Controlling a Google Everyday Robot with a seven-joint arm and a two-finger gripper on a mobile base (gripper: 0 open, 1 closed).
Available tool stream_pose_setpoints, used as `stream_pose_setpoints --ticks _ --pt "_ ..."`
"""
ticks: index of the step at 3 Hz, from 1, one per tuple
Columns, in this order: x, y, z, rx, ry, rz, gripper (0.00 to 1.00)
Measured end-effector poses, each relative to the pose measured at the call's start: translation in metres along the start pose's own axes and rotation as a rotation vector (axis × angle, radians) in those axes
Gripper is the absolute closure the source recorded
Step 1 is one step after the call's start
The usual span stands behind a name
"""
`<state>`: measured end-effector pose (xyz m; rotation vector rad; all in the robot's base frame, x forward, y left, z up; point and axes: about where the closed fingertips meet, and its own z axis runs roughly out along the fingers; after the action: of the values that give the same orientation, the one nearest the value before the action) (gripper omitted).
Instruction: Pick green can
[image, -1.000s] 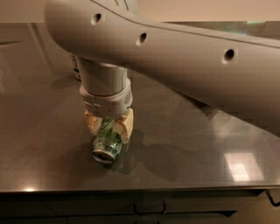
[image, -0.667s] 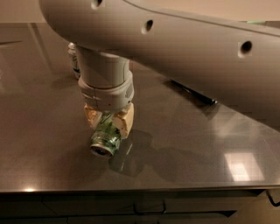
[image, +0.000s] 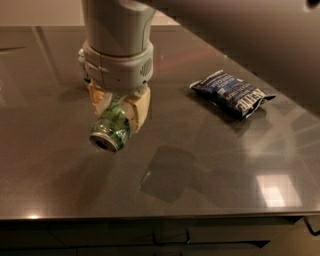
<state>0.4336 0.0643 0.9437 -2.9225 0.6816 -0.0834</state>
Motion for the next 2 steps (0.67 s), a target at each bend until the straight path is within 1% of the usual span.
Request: stream_pose_setpoints --ticks 1,2 --pt "0.009 -0.016 -0.033 0.054 0.008 0.054 1.0" --pt "0.008 -0.027 -0.042 0.105 0.019 0.053 1.0"
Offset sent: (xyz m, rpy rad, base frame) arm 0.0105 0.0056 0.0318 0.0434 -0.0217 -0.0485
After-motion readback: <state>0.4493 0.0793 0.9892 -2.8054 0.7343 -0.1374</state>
